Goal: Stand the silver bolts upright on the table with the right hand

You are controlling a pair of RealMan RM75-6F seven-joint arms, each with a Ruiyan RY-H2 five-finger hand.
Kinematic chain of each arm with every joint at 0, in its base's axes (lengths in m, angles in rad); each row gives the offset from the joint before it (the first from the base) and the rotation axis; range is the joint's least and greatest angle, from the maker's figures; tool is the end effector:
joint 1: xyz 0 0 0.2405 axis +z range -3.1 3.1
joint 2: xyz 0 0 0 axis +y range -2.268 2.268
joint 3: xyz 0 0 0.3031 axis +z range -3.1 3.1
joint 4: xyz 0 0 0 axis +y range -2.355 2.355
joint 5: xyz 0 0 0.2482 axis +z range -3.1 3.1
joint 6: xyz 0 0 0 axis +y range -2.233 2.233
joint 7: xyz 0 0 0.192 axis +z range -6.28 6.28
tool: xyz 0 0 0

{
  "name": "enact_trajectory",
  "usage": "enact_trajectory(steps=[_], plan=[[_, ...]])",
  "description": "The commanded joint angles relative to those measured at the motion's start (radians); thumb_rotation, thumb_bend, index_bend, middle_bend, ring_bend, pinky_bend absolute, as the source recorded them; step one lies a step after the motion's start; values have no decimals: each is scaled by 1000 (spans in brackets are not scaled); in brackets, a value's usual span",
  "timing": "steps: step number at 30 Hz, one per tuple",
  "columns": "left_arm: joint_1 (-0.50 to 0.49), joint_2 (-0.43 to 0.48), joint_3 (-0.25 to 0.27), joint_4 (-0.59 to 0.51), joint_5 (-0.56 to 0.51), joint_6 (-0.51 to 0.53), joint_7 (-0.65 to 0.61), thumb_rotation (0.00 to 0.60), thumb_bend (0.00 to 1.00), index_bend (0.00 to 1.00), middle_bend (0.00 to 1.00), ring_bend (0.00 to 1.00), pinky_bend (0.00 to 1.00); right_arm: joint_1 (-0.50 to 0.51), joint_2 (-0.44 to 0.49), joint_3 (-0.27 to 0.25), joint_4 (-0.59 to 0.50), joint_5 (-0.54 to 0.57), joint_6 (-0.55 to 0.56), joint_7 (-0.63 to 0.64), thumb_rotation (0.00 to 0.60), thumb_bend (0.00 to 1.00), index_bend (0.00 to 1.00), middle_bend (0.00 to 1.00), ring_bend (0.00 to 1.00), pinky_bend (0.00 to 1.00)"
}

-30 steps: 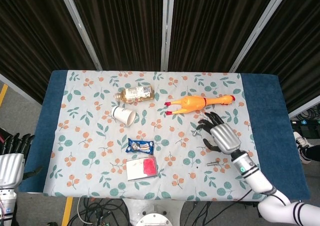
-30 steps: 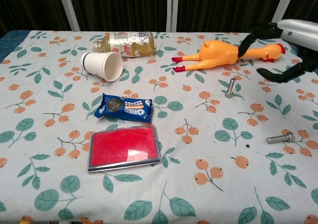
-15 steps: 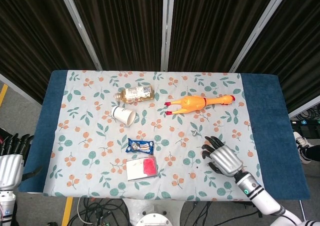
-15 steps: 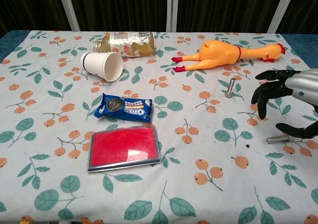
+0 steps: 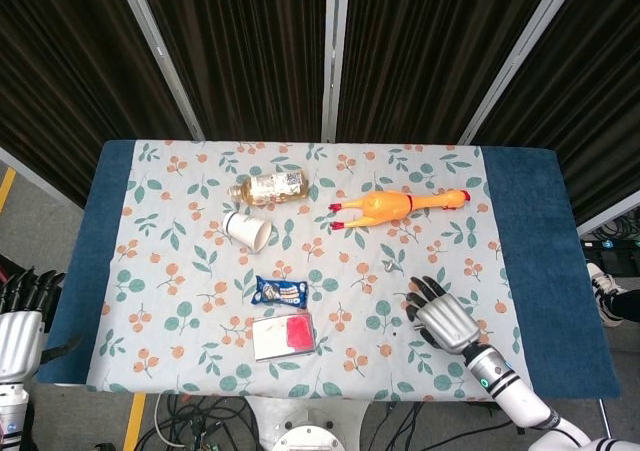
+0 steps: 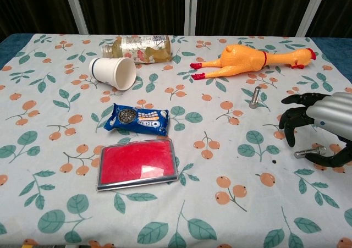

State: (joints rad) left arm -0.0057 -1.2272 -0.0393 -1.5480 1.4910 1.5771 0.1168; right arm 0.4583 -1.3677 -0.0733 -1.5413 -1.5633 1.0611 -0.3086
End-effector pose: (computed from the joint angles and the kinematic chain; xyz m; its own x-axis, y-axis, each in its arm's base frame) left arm -0.3844 0.2031 0.1248 0.4643 -0.0385 0.8848 0.8841 0.0803 -0.4604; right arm -0.2772 -0.2952 -0.0419 0.6601 -0.2610 0.7044 -0.7079 -0.5300 0.4670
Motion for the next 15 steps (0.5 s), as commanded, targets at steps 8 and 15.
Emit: enact_trajectory(steps=[8,15], plan=[[1,-1,1,1,2,-1,-1,600,0,136,117,0,0,-7,-8,0,0,10,-6,-31,600,249,473,257,15,76],[3,-4,2,9,2,-2,-9,600,0,136,117,0,0,-5,-18,2,1,14,-14,-52,600,255,524,258,14,71]])
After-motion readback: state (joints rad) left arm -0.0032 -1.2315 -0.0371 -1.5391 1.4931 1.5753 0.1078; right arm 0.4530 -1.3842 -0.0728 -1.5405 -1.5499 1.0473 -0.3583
